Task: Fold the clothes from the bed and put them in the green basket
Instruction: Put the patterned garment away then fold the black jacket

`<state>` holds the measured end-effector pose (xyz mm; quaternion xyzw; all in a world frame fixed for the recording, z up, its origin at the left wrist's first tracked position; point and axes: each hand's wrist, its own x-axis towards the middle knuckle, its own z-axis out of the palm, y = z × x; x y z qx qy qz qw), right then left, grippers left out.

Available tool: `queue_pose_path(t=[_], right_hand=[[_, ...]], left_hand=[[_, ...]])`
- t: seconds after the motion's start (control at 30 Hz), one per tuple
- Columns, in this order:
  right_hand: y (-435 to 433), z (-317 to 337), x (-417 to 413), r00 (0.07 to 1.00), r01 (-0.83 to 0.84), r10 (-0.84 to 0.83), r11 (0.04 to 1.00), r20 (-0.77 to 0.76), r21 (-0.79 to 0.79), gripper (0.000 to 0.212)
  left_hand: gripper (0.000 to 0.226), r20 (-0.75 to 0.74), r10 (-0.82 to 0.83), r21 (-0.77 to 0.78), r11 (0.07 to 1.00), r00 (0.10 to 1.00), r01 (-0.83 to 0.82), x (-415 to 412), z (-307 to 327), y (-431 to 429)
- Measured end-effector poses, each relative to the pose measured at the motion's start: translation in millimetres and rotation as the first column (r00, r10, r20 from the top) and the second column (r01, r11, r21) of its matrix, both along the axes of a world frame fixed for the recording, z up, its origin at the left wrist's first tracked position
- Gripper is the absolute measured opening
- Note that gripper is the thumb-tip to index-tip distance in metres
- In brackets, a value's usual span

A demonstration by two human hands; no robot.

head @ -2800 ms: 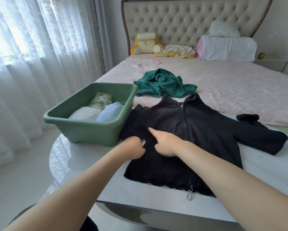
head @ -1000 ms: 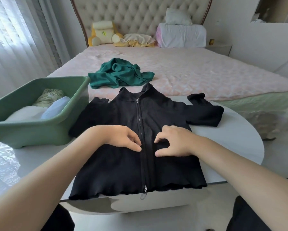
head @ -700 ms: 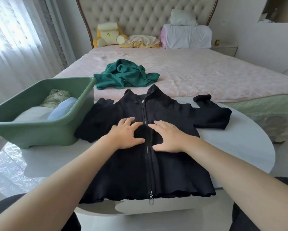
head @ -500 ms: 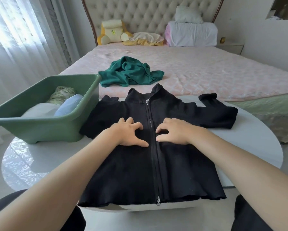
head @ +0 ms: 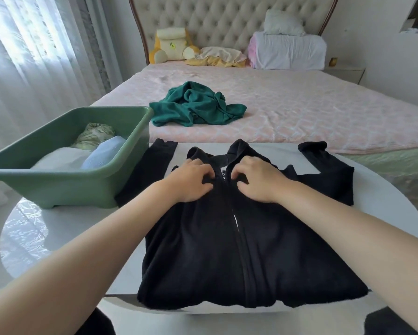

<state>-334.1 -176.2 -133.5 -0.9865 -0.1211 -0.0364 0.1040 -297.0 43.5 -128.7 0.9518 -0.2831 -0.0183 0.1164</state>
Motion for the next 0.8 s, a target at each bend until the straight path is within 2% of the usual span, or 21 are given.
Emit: queue_pose_path(t=[0.1,0.17,0.23,0.37,0.43,0.5,0.57,0.7,0.73,0.8], right_hand=[[-8.9,-10.6,10.7,0.988,-0.028,0.01,0.993,-0.156,-0.114,0.035],[-12.7,-7.2,18.1,0.986,-0.039,0.022,0.994,-0.165,-0.098,0.028],[-11.6,4.3,29.4,0.994,0.015,-0.011,0.999,-0.108,0.041,0.024],[-14.0,17.5,62.8,0.974,0.12,-0.167,0.952,0.15,0.282,0.023],[-17.4,16.2,81.3,0.962,0.201,-0.253,0.91,0.101,0.362,0.021],[-16.7,12.4,95.2,0.95,0.304,-0.308,0.878,-0.048,0.37,0.026],[-15.2,6.1,103.2,0.932,0.363,-0.347,0.875,-0.108,0.321,0.032],[-19.3,-2.2,110.7,0.897,0.441,-0.416,0.864,-0.151,0.242,0.038],[-20.6,-2.3,109.9,0.895,0.44,-0.401,0.865,-0.195,0.24,0.039],[-20.0,0.1,105.6,0.909,0.392,-0.314,0.868,-0.275,0.305,0.028]], left_hand=[[0.063,-0.098,0.03,0.19,0.982,0.995,-0.011,17.3,-15.6,1.4],[0.056,-0.097,0.035,0.207,0.978,0.995,-0.014,30.7,-17.3,1.0],[0.037,-0.054,0.064,0.071,0.996,0.996,-0.06,45.2,-11.6,-2.8],[0.026,0.11,0.184,-0.24,0.958,0.977,-0.154,74.9,-8.2,-9.1],[0.034,0.098,0.267,-0.364,0.906,0.959,-0.215,86.2,-9.8,-10.8],[0.043,-0.037,0.349,-0.425,0.843,0.936,-0.331,93.0,-10.6,-11.6],[0.05,-0.125,0.396,-0.349,0.841,0.91,-0.414,98.6,-16.0,-11.0],[0.056,-0.154,0.421,-0.089,0.895,0.894,-0.437,107.9,-23.6,-8.9],[0.055,-0.185,0.399,-0.082,0.904,0.898,-0.419,109.4,-23.4,-9.4],[0.044,-0.272,0.327,-0.185,0.905,0.905,-0.383,110.8,-22.5,-10.9]])
